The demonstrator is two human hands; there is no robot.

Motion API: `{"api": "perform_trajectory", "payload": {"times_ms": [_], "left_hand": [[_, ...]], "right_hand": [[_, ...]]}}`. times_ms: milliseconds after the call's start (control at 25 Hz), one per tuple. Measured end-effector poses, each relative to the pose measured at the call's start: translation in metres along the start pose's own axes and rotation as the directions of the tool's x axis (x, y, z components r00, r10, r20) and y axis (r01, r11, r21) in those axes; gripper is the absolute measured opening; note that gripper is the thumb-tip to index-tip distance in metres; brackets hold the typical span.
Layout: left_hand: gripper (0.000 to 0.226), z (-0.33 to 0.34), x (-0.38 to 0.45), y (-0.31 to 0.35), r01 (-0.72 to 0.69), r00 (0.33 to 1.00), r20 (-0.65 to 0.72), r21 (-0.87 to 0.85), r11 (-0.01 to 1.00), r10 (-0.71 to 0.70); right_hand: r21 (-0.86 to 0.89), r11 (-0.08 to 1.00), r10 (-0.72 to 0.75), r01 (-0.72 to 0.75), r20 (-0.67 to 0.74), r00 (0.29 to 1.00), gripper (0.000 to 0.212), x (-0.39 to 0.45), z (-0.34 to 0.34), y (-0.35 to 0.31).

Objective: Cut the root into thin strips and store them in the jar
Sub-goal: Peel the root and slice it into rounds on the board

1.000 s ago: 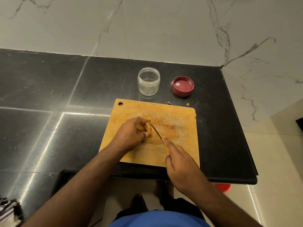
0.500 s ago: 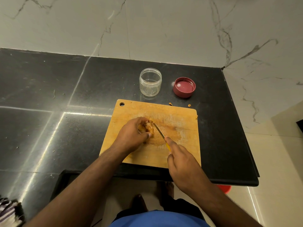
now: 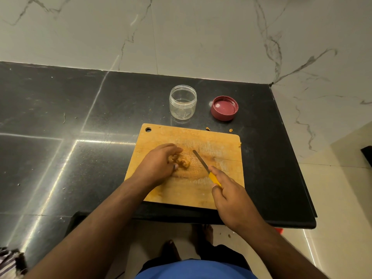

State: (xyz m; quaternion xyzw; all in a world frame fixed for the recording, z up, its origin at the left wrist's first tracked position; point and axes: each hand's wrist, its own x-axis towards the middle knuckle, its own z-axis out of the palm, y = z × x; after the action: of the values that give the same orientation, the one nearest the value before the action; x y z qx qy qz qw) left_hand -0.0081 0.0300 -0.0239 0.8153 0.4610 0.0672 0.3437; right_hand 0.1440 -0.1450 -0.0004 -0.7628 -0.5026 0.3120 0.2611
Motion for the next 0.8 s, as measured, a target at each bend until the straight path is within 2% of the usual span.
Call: {"api": "perform_trajectory", "payload": {"times_ms": [120, 280, 400, 520, 680, 800], "left_hand": [[0.039, 0.001, 0.001, 0.003, 0.000, 0.999, -0.037, 0.009, 1.000, 0.000], [0.034, 0.004, -0.002, 0.005, 0.027, 0.998, -0.065, -0.009, 1.000, -0.027], [0.032, 0.000, -0.003, 0.009, 0.114, 0.989, -0.085, -0.091, 0.989, -0.122], [0.026, -0.006, 0.001, 0.008, 0.198, 0.976, -0.073, -0.069, 0.978, -0.203], [0.030, -0.013, 0.003, 0.002, 0.291, 0.950, -0.026, -0.274, 0.916, -0.310], [0.050, -0.015, -0.002, -0.001, 0.205, 0.978, 0.072, -0.222, 0.953, -0.194]], "right_hand": [[0.008, 1.000, 0.009, -0.009, -0.005, 1.000, 0.051, 0.003, 0.000, 0.001], [0.010, 1.000, 0.013, -0.013, -0.008, 1.000, 0.052, 0.003, -0.004, 0.000], [0.032, 0.999, 0.034, -0.034, -0.004, 0.999, 0.052, 0.002, -0.007, -0.002], [0.061, 0.997, 0.044, -0.044, -0.002, 0.999, 0.051, 0.002, -0.006, -0.002], [0.080, 0.996, 0.043, -0.042, -0.007, 0.999, 0.051, 0.002, -0.005, 0.001], [0.080, 0.995, 0.053, -0.053, -0.002, 0.999, 0.051, 0.001, -0.006, 0.000]]}}
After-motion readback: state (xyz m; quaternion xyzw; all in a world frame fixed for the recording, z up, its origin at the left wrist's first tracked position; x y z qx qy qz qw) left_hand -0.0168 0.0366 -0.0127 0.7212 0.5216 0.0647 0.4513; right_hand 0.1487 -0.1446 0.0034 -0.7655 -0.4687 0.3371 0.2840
